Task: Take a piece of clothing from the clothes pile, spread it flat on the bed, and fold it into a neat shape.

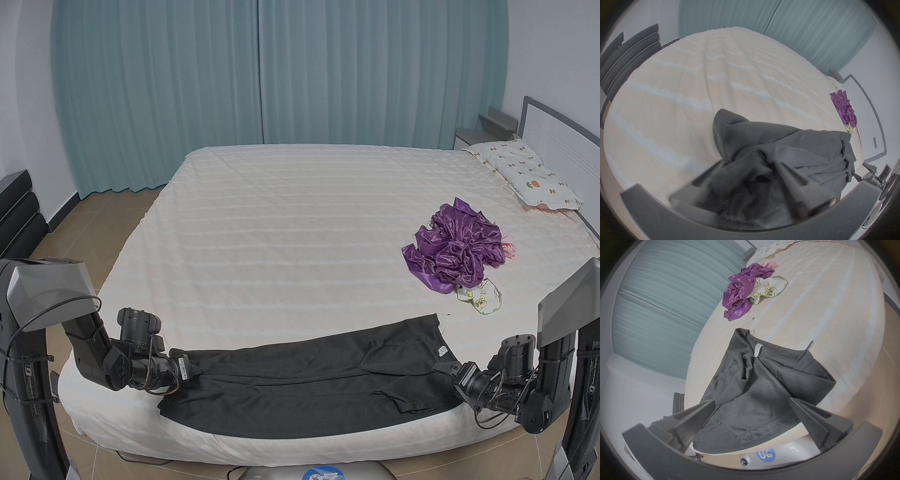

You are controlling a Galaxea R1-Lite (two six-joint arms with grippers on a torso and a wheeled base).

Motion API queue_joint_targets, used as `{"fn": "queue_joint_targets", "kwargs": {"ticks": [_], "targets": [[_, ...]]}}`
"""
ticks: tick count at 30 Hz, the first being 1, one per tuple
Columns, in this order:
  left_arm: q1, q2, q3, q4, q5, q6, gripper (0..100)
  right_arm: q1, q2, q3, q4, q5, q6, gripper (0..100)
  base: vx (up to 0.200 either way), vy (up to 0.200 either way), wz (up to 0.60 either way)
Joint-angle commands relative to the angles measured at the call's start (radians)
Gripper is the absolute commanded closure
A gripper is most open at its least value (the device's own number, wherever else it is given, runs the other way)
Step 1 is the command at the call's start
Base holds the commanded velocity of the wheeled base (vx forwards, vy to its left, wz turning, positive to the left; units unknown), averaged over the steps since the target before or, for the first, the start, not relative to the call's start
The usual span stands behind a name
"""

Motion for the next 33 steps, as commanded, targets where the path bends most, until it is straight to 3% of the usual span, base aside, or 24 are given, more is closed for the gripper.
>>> {"fn": "queue_joint_targets", "kwargs": {"ticks": [1,10,28,33], "targets": [[0.0,-0.018,0.017,0.0,0.001,0.0,100,-0.001,-0.003,0.001,-0.018,0.001,0.001,0,0.0,0.0,0.0],[0.0,-0.108,0.036,0.006,0.0,-0.008,100,-0.002,-0.003,0.001,-0.018,0.001,0.001,0,0.0,0.0,0.0],[-0.003,-0.1,0.037,0.008,0.0,-0.014,100,-0.004,-0.011,0.003,-0.018,-0.001,0.001,0,0.0,0.0,0.0],[-0.003,-0.099,0.033,0.005,0.0,-0.015,100,-0.004,-0.011,0.003,-0.018,-0.001,0.001,0,-0.2,0.0,0.0]]}}
